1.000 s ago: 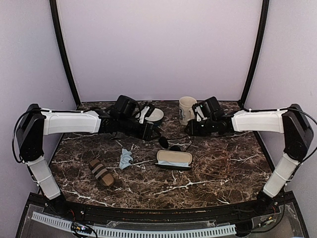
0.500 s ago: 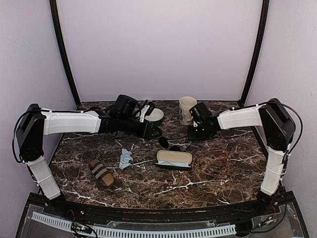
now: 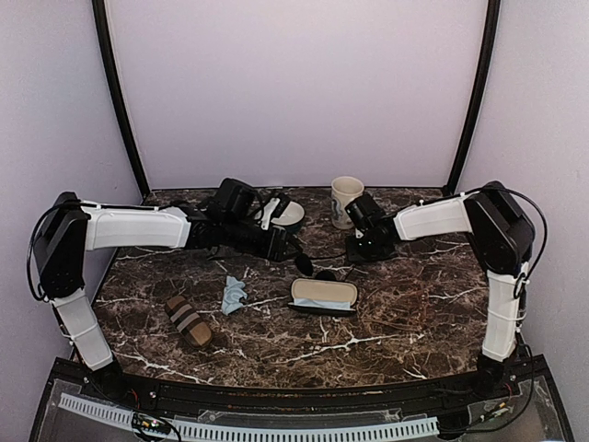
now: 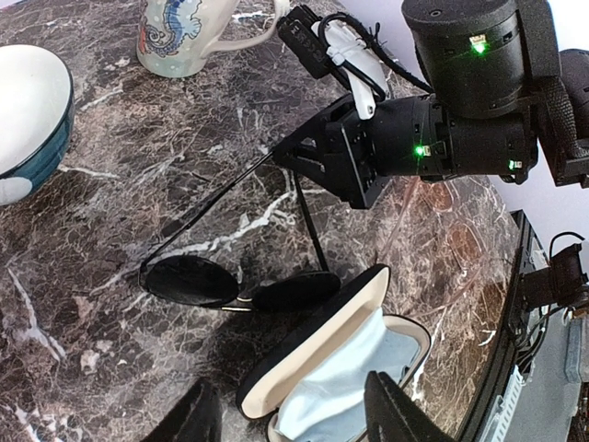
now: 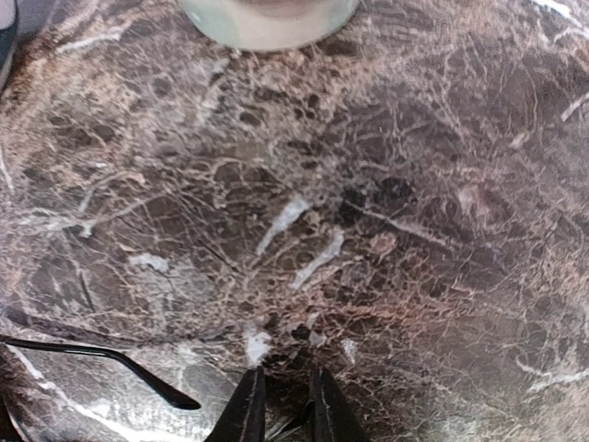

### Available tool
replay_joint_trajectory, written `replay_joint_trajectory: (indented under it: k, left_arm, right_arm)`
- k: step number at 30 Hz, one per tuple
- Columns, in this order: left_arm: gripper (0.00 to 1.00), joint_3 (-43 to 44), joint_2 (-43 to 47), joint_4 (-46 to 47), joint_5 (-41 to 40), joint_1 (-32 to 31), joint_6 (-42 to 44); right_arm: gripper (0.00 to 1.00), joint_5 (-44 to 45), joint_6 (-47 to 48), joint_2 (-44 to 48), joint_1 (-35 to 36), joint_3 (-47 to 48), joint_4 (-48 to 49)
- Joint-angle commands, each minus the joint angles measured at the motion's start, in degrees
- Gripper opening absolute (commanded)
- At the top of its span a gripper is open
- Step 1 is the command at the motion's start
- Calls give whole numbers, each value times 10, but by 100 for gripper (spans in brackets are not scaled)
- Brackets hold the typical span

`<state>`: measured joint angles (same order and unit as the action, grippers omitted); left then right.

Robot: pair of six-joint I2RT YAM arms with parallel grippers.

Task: Organize the sunglasses
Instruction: Pick up the sunglasses from the center of the board.

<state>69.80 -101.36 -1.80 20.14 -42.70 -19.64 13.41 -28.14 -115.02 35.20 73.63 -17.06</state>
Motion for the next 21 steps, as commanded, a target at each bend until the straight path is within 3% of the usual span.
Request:
replay_joint_trajectory:
  k: [1, 12, 21]
  left_arm:
    - [54, -5, 2, 7, 8, 0, 0]
    - [54, -6, -2, 8, 10, -1, -1]
    - [54, -3, -1, 7, 5, -1, 1]
  right_arm:
    - [16, 18, 1, -17, -2, 17, -2]
    - [3, 41, -10, 24, -2, -17, 32]
    - [0, 91, -17, 71, -2, -7, 44]
